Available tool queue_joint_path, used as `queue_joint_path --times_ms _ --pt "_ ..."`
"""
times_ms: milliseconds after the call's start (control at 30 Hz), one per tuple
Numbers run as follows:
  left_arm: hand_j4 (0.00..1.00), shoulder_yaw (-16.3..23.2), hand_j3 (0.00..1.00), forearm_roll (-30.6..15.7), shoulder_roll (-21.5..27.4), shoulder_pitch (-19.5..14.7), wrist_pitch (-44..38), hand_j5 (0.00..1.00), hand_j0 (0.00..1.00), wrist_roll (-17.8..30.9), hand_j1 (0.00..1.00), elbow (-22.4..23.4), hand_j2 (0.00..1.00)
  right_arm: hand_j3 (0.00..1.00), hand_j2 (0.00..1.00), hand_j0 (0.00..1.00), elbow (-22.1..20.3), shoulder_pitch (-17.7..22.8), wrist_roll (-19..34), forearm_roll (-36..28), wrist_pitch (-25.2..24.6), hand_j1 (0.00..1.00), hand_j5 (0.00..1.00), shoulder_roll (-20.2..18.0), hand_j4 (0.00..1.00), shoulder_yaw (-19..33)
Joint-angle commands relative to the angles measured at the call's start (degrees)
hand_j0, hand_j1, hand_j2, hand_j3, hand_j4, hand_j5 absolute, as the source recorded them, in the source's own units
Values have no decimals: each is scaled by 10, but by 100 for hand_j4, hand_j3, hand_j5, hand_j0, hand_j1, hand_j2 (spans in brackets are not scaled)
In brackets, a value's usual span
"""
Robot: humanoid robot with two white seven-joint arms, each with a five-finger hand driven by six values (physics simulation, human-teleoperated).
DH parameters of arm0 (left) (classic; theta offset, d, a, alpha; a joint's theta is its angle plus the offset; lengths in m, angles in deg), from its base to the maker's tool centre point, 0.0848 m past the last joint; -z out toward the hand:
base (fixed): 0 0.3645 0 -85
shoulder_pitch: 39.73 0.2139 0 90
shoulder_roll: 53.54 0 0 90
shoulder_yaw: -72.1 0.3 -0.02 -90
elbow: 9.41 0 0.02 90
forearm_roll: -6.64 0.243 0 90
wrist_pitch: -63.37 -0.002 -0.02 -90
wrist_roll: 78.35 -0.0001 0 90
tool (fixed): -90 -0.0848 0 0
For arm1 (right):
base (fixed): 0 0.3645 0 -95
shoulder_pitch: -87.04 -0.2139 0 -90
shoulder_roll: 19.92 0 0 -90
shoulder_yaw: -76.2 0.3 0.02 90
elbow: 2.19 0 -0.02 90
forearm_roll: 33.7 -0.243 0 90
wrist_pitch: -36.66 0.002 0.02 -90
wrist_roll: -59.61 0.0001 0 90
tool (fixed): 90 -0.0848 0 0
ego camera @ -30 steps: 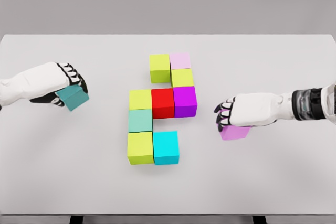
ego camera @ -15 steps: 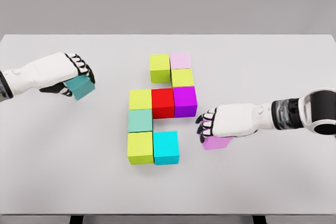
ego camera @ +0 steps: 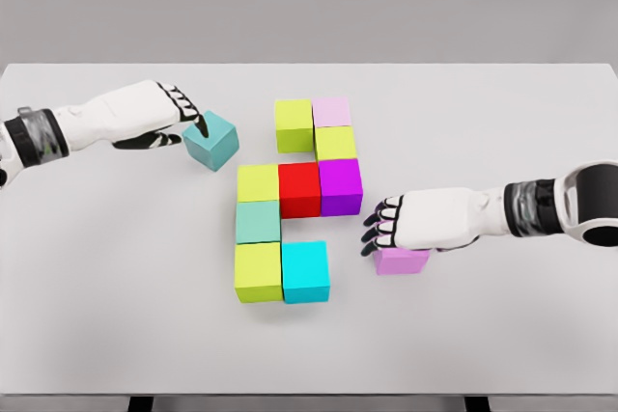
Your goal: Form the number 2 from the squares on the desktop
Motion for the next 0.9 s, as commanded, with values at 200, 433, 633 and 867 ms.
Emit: queue_joint_path --times_ms 200,433,633,867 --pt "91 4 91 -6 -2 -4 0 91 91 0 91 8 91 99 99 99 0 0 0 -24 -1 99 99 -19 99 44" --pt "100 5 100 -13 35 -5 0 100 100 -2 100 0 100 99 99 99 9 1 0 -56 -1 99 99 -57 99 95" --pt "87 15 87 -13 68 -1 0 87 87 -5 87 -27 87 94 94 94 110 2 0 -29 -1 94 94 -33 94 126" --pt "86 20 86 -12 84 11 0 86 86 -4 86 -29 86 73 73 73 142 3 0 45 -1 73 73 -1 73 120"
